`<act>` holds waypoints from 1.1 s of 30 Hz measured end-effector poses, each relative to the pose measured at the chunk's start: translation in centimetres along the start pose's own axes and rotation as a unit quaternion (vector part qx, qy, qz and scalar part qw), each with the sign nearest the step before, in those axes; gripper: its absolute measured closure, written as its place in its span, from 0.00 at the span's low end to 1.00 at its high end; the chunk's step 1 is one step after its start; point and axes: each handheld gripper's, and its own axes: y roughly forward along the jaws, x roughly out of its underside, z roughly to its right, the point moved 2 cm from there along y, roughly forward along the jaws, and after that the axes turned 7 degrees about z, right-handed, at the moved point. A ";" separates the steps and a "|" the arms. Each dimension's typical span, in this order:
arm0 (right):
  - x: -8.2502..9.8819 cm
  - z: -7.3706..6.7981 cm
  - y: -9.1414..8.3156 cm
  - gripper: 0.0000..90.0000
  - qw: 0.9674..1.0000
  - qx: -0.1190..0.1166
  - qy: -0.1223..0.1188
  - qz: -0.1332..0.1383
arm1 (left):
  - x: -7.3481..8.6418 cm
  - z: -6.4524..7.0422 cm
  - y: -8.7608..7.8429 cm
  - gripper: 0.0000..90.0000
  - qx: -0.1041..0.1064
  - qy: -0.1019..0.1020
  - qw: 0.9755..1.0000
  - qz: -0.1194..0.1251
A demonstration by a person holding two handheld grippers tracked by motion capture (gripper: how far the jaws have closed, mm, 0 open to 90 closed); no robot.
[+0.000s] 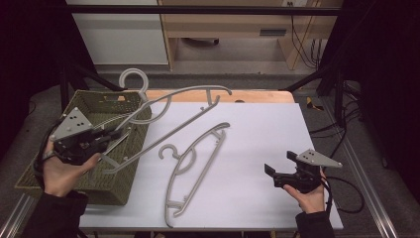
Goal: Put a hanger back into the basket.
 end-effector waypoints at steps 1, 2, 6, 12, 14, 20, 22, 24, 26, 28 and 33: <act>0.0 0.0 0.0 0.06 1.000 0.000 0.000 0.000 | 0.0 -0.3 -0.1 0.92 -0.003 -0.001 1.000 -0.001; 0.0 0.0 0.0 0.06 1.000 0.001 0.001 0.001 | -0.1 -0.8 -0.2 0.92 -0.006 0.002 1.000 -0.003; -0.1 0.0 -0.1 0.06 1.000 -0.002 0.001 0.003 | 0.1 -2.4 -0.5 0.92 -0.019 -0.007 1.000 -0.002; -0.1 0.0 0.0 0.06 1.000 0.000 0.000 0.002 | 0.8 -4.7 -0.5 0.92 -0.039 -0.012 0.999 -0.018; -0.1 0.0 0.0 0.06 1.000 0.000 0.000 0.003 | 1.1 -5.5 -0.4 0.92 -0.045 -0.011 0.999 -0.017; -0.1 -0.2 0.1 0.06 1.000 -0.001 -0.002 -0.003 | 3.2 -8.2 -0.8 0.92 -0.063 -0.035 0.997 -0.030; 0.0 -0.2 0.2 0.06 1.000 -0.001 -0.005 -0.003 | 3.9 -8.9 -0.9 0.92 -0.069 -0.042 0.996 -0.038; 0.0 -0.3 0.3 0.06 1.000 -0.001 -0.005 -0.005 | 4.7 -9.8 -1.0 0.92 -0.079 -0.045 0.995 -0.049; 0.0 -0.3 0.4 0.06 1.000 0.001 -0.005 -0.006 | 5.4 -10.5 -1.2 0.92 -0.081 -0.049 0.994 -0.054; 0.0 -0.3 0.4 0.06 1.000 0.002 -0.005 -0.006 | 6.1 -11.0 -1.4 0.92 -0.082 -0.052 0.994 -0.057; 0.0 -0.3 0.4 0.06 1.000 0.002 -0.005 -0.006 | 7.7 -12.3 -1.7 0.92 -0.094 -0.065 0.992 -0.061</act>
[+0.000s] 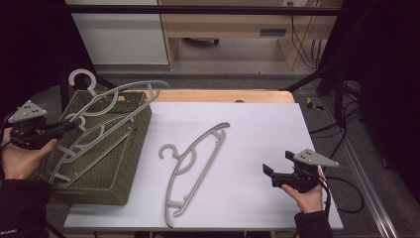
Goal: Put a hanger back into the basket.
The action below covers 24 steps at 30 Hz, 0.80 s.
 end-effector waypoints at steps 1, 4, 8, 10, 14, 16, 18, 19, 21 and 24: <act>0.0 0.0 0.0 0.06 1.000 0.000 -0.001 0.001 | 0.3 -0.3 0.0 0.92 -0.002 -0.004 1.000 -0.002; 0.0 0.0 0.0 0.06 1.000 0.000 0.000 0.001 | 0.9 -1.1 -0.2 0.92 -0.007 -0.006 1.000 -0.010; 0.0 0.0 0.1 0.07 1.000 0.000 -0.001 0.000 | 1.6 -1.9 -0.3 0.92 -0.017 -0.016 1.000 -0.008; 0.0 0.0 0.1 0.07 1.000 0.000 -0.001 -0.001 | 1.9 -2.5 -0.6 0.92 -0.020 -0.019 1.000 -0.009; 0.0 0.0 0.1 0.07 1.000 0.000 -0.001 0.000 | 2.6 -3.4 -0.9 0.92 -0.023 -0.024 0.999 -0.012; 0.0 0.0 0.0 0.07 1.000 0.000 -0.001 0.000 | 3.1 -3.7 -1.0 0.92 -0.025 -0.027 0.999 -0.016; 0.0 0.0 0.0 0.07 1.000 0.000 -0.001 0.000 | 3.4 -4.0 -1.1 0.92 -0.029 -0.031 0.999 -0.016; 0.0 0.0 0.1 0.07 1.000 0.000 -0.001 0.000 | 3.7 -4.1 -1.1 0.92 -0.029 -0.032 0.999 -0.022; 0.0 0.0 0.1 0.07 1.000 0.001 -0.001 0.000 | 4.0 -4.2 -1.1 0.92 -0.032 -0.029 0.999 -0.026; 0.1 0.0 0.1 0.07 1.000 0.000 -0.004 -0.002 | 4.4 -4.4 -1.1 0.92 -0.033 -0.032 0.999 -0.027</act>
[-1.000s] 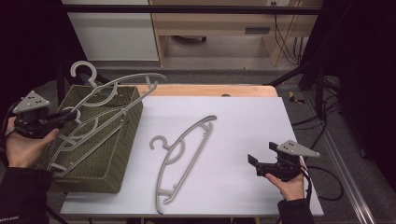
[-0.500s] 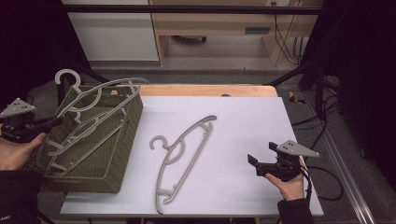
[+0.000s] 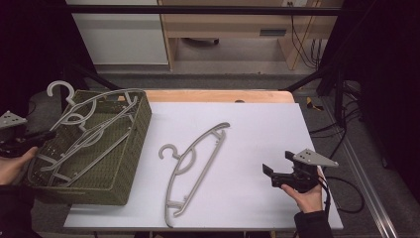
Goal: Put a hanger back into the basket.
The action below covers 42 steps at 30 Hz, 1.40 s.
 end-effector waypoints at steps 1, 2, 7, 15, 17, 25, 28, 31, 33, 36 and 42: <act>0.0 0.0 0.0 0.07 1.000 0.000 0.000 0.000 | 0.1 -0.1 -0.1 0.92 -0.001 0.000 1.000 -0.001; 0.0 0.0 0.0 0.07 1.000 0.000 0.000 0.000 | 0.2 -0.2 -0.1 0.92 -0.001 -0.002 1.000 -0.001; 0.0 0.0 0.0 0.07 1.000 -0.001 0.001 0.002 | 0.7 -0.8 -0.4 0.92 -0.012 -0.001 1.000 -0.013; 0.1 -0.1 0.1 0.07 1.000 -0.003 -0.002 -0.003 | 1.1 -0.4 0.5 0.92 -0.026 0.011 0.999 -0.045; 0.1 -0.1 0.1 0.07 1.000 -0.003 -0.002 -0.003 | 1.1 -0.1 0.8 0.91 -0.031 0.018 0.998 -0.055; 0.1 -0.2 0.1 0.07 1.000 -0.003 -0.001 -0.004 | 1.4 1.3 3.0 0.92 -0.020 0.023 0.995 -0.093; 0.1 -0.2 0.1 0.07 1.000 -0.003 -0.001 -0.003 | 1.9 1.5 3.7 0.91 -0.017 0.011 0.994 -0.110; 0.1 -0.2 0.1 0.07 1.000 -0.003 -0.001 -0.003 | 2.6 1.5 4.3 0.91 -0.020 0.001 0.990 -0.137; 0.1 -0.2 0.1 0.07 1.000 -0.003 0.000 -0.004 | 2.8 1.4 4.3 0.90 -0.021 -0.010 0.989 -0.144; 0.1 -0.2 0.1 0.07 1.000 -0.005 -0.003 -0.005 | 3.0 1.4 4.6 0.87 -0.025 -0.015 0.986 -0.166; 0.1 -0.2 0.1 0.07 1.000 -0.006 -0.002 -0.004 | 3.2 1.5 4.3 0.77 -0.024 -0.025 0.985 -0.166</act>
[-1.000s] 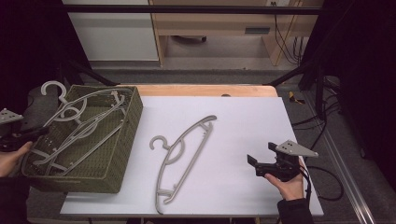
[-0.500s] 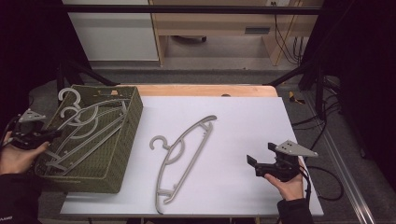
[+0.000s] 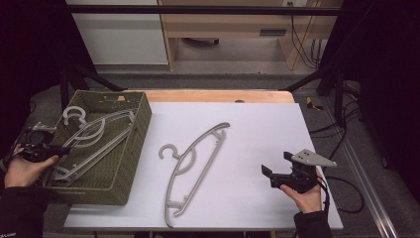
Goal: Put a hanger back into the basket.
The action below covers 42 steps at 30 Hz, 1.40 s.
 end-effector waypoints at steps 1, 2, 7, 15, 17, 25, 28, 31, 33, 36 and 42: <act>0.0 0.0 0.0 0.07 1.000 0.000 0.000 0.000 | 0.1 0.1 -0.2 0.75 0.000 -0.003 1.000 0.003; 0.0 0.0 0.0 0.07 1.000 0.000 0.000 0.000 | 0.1 0.1 -0.3 0.74 -0.002 -0.001 1.000 0.002; 0.0 -0.1 0.1 0.07 1.000 0.001 0.001 -0.002 | 0.2 0.2 -0.8 0.86 -0.028 0.010 0.999 -0.010; 0.1 -0.1 0.2 0.07 1.000 -0.001 -0.002 -0.001 | 0.4 0.1 -0.5 0.91 -0.045 0.003 0.999 0.012; 0.1 -0.1 0.2 0.07 1.000 -0.001 -0.002 -0.001 | 0.5 -0.1 -0.5 0.91 -0.035 -0.004 0.999 0.008; 0.1 -0.2 0.2 0.07 1.000 -0.001 -0.003 0.000 | 0.6 -0.1 -0.3 0.81 -0.027 -0.013 1.000 -0.009; 0.0 -0.2 0.1 0.07 1.000 -0.001 -0.001 0.000 | 0.2 0.1 -1.3 0.71 -0.020 -0.021 0.999 0.016; 0.0 -0.1 0.0 0.07 1.000 -0.001 -0.004 0.002 | -0.3 0.9 -2.5 0.66 -0.004 -0.025 0.998 0.058; 0.0 -0.1 0.0 0.07 1.000 -0.002 -0.001 0.003 | -0.7 1.8 -3.2 0.61 0.003 -0.023 0.996 0.082; -0.1 -0.1 -0.1 0.07 1.000 0.000 -0.003 0.004 | -1.4 3.6 -4.2 0.53 0.025 -0.023 0.992 0.125; -0.2 -0.1 -0.2 0.06 1.000 0.000 -0.003 0.010 | -2.3 7.0 -5.7 0.34 0.080 -0.016 0.976 0.204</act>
